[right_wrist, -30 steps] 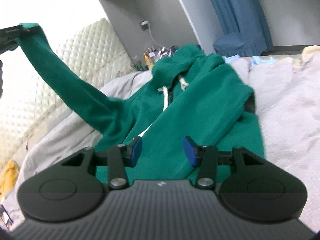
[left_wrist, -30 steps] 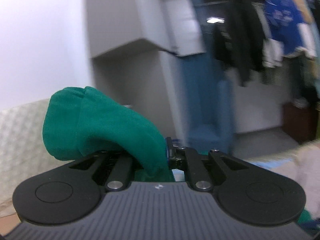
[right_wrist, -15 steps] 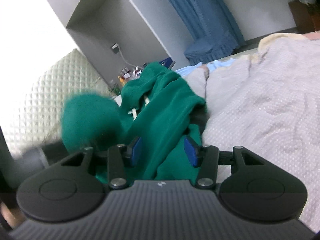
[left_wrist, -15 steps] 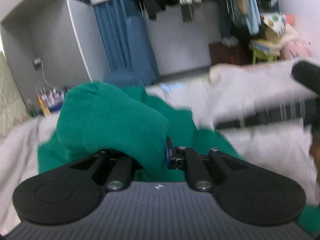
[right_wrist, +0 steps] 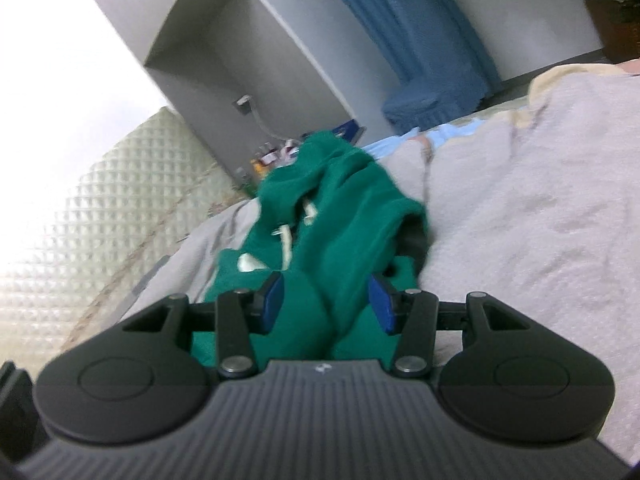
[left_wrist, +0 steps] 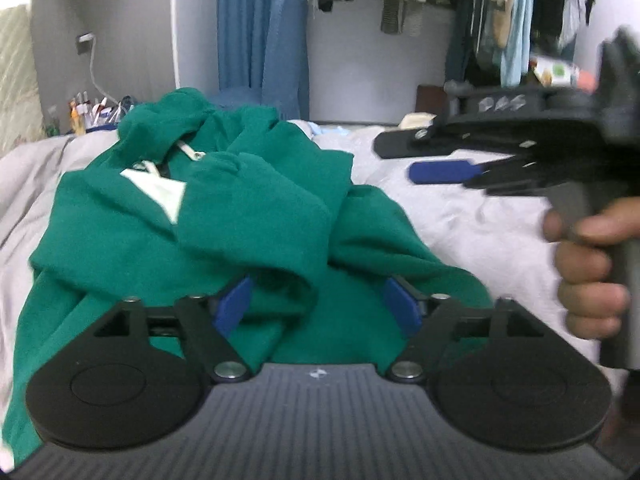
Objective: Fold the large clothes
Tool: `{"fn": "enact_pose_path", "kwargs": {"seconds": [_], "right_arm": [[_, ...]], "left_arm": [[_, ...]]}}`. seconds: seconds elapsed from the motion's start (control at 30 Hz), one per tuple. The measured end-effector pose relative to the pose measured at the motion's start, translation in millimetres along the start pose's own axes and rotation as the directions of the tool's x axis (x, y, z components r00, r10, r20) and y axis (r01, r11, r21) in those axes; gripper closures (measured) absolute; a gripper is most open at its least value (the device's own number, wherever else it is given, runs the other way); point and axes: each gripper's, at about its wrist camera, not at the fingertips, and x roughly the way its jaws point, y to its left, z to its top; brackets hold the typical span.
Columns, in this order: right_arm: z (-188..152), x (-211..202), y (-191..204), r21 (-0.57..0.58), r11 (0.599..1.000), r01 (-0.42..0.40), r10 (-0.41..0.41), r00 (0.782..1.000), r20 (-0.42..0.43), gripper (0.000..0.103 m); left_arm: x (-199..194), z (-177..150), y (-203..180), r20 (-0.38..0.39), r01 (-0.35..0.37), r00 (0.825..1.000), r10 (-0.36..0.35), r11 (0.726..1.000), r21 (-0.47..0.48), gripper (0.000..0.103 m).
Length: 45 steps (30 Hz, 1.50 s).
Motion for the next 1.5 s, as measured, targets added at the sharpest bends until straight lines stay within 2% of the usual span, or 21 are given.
{"fn": "enact_pose_path", "kwargs": {"seconds": [0.07, 0.13, 0.17, 0.3, 0.4, 0.6, 0.7, 0.83, 0.97, 1.1, 1.17, 1.23, 1.33, 1.4, 1.5], "right_arm": [[-2, 3, 6, -0.017, 1.000, -0.022, 0.021, 1.000, -0.017, 0.051], [-4, 4, 17, -0.060, 0.997, -0.039, 0.037, 0.999, -0.028, 0.041], [-5, 3, 23, -0.086, 0.995, -0.049, 0.047, 0.998, -0.031, 0.040], [-15, 6, 48, -0.185, 0.978, -0.097, 0.085, 0.994, -0.070, 0.039], [-25, 10, 65, -0.256, 0.959, -0.119, 0.099, 0.991, -0.090, 0.039], [-41, 22, 94, -0.454, 0.889, -0.060, 0.035, 0.997, -0.062, 0.039], [-47, 34, 108, -0.526, 0.850, -0.022, 0.010, 1.000, -0.025, 0.027], [-54, 60, 120, -0.592, 0.805, 0.030, -0.043, 0.999, -0.007, 0.025], [-71, 92, 125, -0.678, 0.730, 0.087, -0.126, 0.992, -0.007, 0.025], [-84, 110, 117, -0.705, 0.697, 0.132, -0.205, 0.979, -0.019, 0.026], [-84, 108, 112, -0.690, 0.711, 0.134, -0.213, 0.977, -0.029, 0.028], [-81, 105, 111, -0.669, 0.730, 0.142, -0.217, 0.976, -0.030, 0.044], [-73, 99, 115, -0.644, 0.745, 0.171, -0.226, 0.974, -0.003, 0.061], [-67, 87, 115, -0.608, 0.772, 0.186, -0.221, 0.975, 0.018, 0.066], [-58, 65, 112, -0.525, 0.826, 0.205, -0.209, 0.977, 0.052, 0.068]], "left_arm": [[-26, -8, 10, 0.032, 0.000, 1.000, 0.001, 0.999, -0.045, 0.018], [-51, -16, 21, 0.063, -0.042, 0.997, 0.050, 0.993, -0.113, 0.015], [-59, -17, 27, 0.075, -0.053, 0.995, 0.064, 0.988, -0.145, 0.014], [-85, -31, 60, 0.100, -0.115, 0.984, 0.151, 0.948, -0.297, 0.012], [-90, -37, 79, 0.091, -0.154, 0.976, 0.198, 0.922, -0.354, 0.012], [-73, -42, 109, 0.077, -0.173, 0.972, 0.223, 0.895, -0.411, 0.012], [-65, -46, 122, 0.069, -0.191, 0.967, 0.244, 0.879, -0.437, 0.012], [-57, -52, 138, 0.076, -0.203, 0.962, 0.262, 0.874, -0.442, 0.012], [-51, -60, 157, 0.067, -0.200, 0.962, 0.265, 0.848, -0.491, 0.012], [-47, -64, 170, 0.071, -0.180, 0.964, 0.256, 0.826, -0.535, 0.012], [-47, -64, 173, 0.074, -0.171, 0.965, 0.251, 0.819, -0.548, 0.012], [-48, -64, 174, 0.081, -0.160, 0.966, 0.245, 0.814, -0.558, 0.012], [-50, -63, 171, 0.092, -0.158, 0.965, 0.247, 0.821, -0.548, 0.012], [-51, -62, 168, 0.092, -0.170, 0.962, 0.257, 0.826, -0.537, 0.012], [-53, -60, 164, 0.100, -0.174, 0.959, 0.265, 0.831, -0.528, 0.012]]}}
